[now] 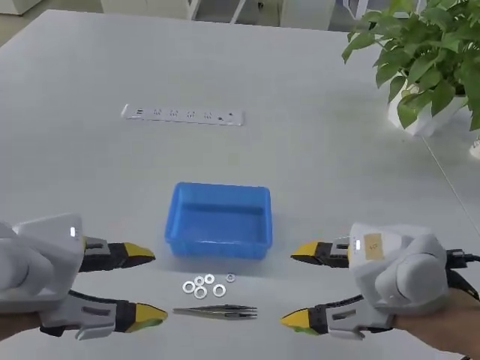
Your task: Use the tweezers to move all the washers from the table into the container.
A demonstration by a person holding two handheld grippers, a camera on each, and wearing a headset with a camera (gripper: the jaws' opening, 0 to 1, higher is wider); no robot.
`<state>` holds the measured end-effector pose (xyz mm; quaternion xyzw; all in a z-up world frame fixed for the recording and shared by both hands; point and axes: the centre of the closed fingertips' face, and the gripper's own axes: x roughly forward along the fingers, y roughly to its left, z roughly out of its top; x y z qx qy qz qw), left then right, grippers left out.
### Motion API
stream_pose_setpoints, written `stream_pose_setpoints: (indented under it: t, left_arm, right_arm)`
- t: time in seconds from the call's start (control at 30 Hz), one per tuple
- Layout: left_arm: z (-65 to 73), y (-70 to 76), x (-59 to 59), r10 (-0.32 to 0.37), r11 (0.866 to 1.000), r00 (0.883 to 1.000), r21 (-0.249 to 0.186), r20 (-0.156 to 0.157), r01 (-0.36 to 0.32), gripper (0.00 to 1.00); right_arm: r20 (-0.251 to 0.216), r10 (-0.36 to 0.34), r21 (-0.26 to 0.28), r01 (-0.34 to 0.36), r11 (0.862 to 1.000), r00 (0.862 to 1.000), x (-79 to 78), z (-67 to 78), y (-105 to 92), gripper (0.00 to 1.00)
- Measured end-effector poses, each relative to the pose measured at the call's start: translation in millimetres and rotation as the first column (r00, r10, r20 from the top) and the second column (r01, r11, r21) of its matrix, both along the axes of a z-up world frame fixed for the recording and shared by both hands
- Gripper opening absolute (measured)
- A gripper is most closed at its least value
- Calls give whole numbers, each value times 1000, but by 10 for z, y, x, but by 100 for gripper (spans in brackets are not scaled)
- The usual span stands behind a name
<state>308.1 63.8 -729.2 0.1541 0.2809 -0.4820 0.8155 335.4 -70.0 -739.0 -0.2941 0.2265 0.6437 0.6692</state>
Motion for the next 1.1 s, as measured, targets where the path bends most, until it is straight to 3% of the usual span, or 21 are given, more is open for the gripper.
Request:
stream_pose_setpoints:
  t: [0.23,0.57,0.83,1.1]
  left_arm:
    - [-128,-58,-7,-60,998,998,23,-27,60,40]
    - [-330,-77,-39,-128,989,988,67,-83,134,27]
    - [-487,-72,-54,-174,973,978,130,-114,189,20]
    - [-607,-84,-42,-209,960,968,158,-141,230,15]
  right_arm:
    - [6,89,-15,-89,996,996,-59,-79,130,39]
    - [13,201,-61,-200,978,979,-122,-238,281,30]
    - [-11,262,-93,-262,961,965,-197,-376,378,23]
    - [-30,286,-127,-287,949,958,-214,-509,410,19]
